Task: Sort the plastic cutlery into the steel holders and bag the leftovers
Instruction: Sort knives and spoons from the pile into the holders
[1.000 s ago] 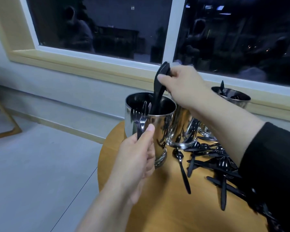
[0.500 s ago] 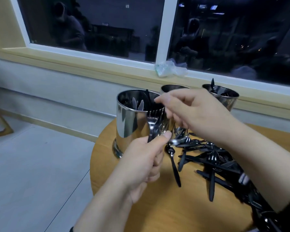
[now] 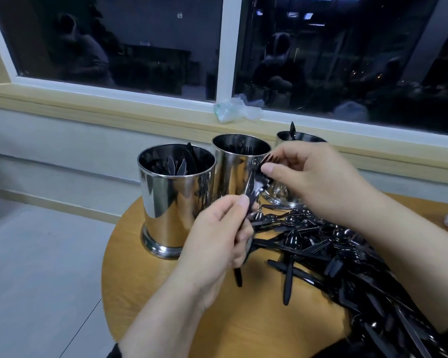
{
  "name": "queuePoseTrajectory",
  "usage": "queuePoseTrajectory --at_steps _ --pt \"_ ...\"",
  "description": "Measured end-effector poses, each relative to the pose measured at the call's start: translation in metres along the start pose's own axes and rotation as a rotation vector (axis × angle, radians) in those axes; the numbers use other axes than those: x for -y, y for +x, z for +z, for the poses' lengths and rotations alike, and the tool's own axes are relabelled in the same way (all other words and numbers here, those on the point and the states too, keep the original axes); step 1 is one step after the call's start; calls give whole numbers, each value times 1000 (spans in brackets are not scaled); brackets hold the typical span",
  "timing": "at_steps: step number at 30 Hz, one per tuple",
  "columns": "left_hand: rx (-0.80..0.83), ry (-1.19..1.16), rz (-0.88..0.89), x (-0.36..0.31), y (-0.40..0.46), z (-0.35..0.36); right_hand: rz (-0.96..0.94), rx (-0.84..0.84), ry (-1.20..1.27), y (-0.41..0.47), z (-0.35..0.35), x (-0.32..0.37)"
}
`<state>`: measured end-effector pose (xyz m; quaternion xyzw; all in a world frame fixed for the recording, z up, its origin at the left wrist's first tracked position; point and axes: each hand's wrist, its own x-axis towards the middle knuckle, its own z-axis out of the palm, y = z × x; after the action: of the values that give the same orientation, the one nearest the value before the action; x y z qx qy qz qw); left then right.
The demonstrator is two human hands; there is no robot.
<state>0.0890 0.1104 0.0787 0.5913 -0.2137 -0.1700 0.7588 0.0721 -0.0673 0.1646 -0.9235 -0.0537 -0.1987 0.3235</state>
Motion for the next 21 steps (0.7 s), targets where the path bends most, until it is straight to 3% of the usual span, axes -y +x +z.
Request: queuePoseTrajectory --at_steps 7,13,17,21 --pt "-146 90 94 6 16 6 -16 -198 -135 37 -24 -6" --pt "-168 67 46 10 33 2 -105 -381 -309 98 -55 -5" --pt "-138 71 5 13 42 3 -110 -338 -402 126 -47 -17" --pt "-154 69 -9 16 49 4 -68 -180 -477 147 -24 -38"
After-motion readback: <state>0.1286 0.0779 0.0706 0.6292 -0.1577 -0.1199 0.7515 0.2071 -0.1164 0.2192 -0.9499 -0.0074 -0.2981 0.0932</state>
